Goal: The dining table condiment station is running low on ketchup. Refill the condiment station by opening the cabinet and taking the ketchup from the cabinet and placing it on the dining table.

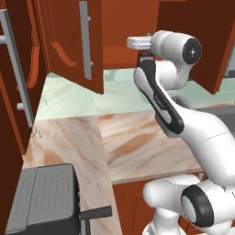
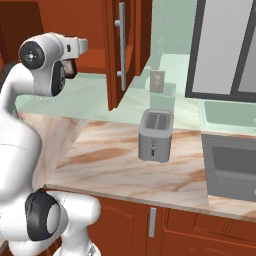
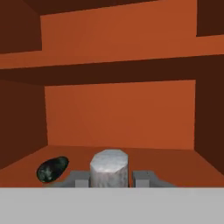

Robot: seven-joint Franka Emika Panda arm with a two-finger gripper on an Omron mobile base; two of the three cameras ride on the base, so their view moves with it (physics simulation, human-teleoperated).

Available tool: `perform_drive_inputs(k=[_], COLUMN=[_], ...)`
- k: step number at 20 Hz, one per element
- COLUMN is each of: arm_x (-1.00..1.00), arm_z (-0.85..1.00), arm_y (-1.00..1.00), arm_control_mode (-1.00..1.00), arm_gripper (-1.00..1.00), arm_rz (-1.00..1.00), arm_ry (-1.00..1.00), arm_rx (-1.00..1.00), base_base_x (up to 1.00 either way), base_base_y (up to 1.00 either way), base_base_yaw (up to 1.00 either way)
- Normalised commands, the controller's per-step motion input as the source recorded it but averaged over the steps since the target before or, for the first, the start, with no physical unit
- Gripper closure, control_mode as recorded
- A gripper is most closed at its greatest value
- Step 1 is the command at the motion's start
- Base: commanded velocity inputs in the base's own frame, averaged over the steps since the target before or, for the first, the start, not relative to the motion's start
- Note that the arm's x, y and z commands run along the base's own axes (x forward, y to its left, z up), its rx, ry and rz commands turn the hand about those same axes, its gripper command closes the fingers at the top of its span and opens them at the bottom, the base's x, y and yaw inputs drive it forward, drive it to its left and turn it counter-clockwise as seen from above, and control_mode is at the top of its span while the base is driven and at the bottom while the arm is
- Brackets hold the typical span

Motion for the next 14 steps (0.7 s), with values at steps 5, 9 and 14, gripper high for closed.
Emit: perform_drive_inputs(k=[5, 9, 14], arm_x=[-1.0, -1.0, -1.0], arm_z=[0.0, 0.0, 0.0], arm_y=[-0.26, -0.19, -0.19], arm_control_mode=[-1.0, -1.0, -1.0], arm_gripper=[1.0, 1.0, 1.0], arm_rz=[0.0, 0.0, 0.0], arm_ry=[0.0, 0.0, 0.0], arm_rx=[0.0, 0.0, 0.0], base_base_x=[0.0, 0.0, 0.0], base_base_y=[0.0, 0.0, 0.0], base_base_yaw=[0.0, 0.0, 0.0])
